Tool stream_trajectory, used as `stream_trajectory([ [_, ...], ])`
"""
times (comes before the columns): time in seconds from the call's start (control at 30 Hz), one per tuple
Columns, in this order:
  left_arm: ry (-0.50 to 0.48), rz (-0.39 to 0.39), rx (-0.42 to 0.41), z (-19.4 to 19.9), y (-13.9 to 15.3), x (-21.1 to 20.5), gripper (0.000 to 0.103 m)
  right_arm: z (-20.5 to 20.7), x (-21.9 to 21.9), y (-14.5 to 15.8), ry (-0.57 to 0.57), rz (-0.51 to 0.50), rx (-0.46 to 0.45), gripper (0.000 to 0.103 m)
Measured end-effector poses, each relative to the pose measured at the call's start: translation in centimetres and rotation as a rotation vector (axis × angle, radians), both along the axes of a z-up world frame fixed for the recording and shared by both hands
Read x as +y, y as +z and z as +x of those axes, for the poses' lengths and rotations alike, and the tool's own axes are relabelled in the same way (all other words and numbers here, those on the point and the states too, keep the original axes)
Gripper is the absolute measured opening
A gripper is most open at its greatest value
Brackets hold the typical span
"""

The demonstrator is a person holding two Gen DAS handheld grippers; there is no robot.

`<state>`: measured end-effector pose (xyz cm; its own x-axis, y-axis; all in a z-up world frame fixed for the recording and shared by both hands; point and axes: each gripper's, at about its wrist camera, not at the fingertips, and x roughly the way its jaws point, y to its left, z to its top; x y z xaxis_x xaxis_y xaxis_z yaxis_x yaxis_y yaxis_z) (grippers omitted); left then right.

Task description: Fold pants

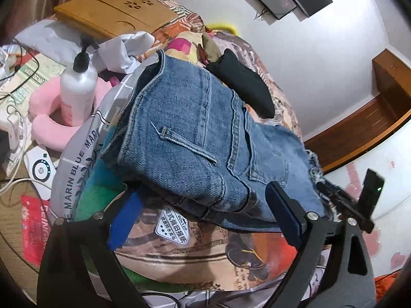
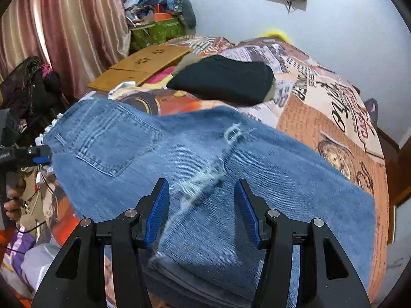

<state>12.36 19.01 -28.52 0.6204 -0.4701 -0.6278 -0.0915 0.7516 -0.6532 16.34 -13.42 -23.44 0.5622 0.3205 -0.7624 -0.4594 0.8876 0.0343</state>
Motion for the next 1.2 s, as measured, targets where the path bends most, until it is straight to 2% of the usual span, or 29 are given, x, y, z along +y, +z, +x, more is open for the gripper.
stream_trajectory([
  [0.1,0.016,-0.011,0.024,0.7,-0.3,0.1,0.094,-0.1,-0.2,-0.3,-0.003,-0.009,0.0,0.05],
  [0.23,0.037,0.051,0.059,2.3,-0.4,-0.6,0.094,-0.4,-0.1,-0.5,-0.001,-0.017,-0.007,0.053],
  [0.3,0.06,0.107,0.075,3.0,-0.7,-1.3,0.093,-0.3,-0.1,-0.7,0.004,-0.013,-0.005,0.054],
  [0.43,0.098,0.29,0.093,4.2,-1.0,-3.5,0.085,-0.3,-0.2,-1.3,0.005,-0.005,0.008,0.055],
  [0.53,0.112,0.354,0.078,4.3,-0.5,-4.2,0.075,-0.4,-0.2,-1.2,0.001,0.007,0.01,0.055],
  [0.57,0.111,0.367,0.071,4.2,-0.2,-4.3,0.065,-0.4,-0.2,-1.1,0.001,0.012,0.011,0.055],
  [0.6,0.115,0.386,0.063,4.1,0.1,-4.4,0.051,-0.5,-0.3,-1.1,0.001,0.017,0.012,0.055],
  [0.8,0.085,0.464,0.018,4.0,2.5,-5.4,0.033,-0.8,-1.7,0.0,-0.03,0.092,0.015,0.055],
  [0.93,0.081,0.537,-0.029,4.3,4.5,-6.7,0.031,-1.2,-3.8,1.2,-0.076,0.127,-0.01,0.055],
  [1.2,0.078,0.547,-0.138,5.3,10.2,-8.2,0.029,-2.6,-10.0,2.5,-0.216,0.12,-0.046,0.055],
])
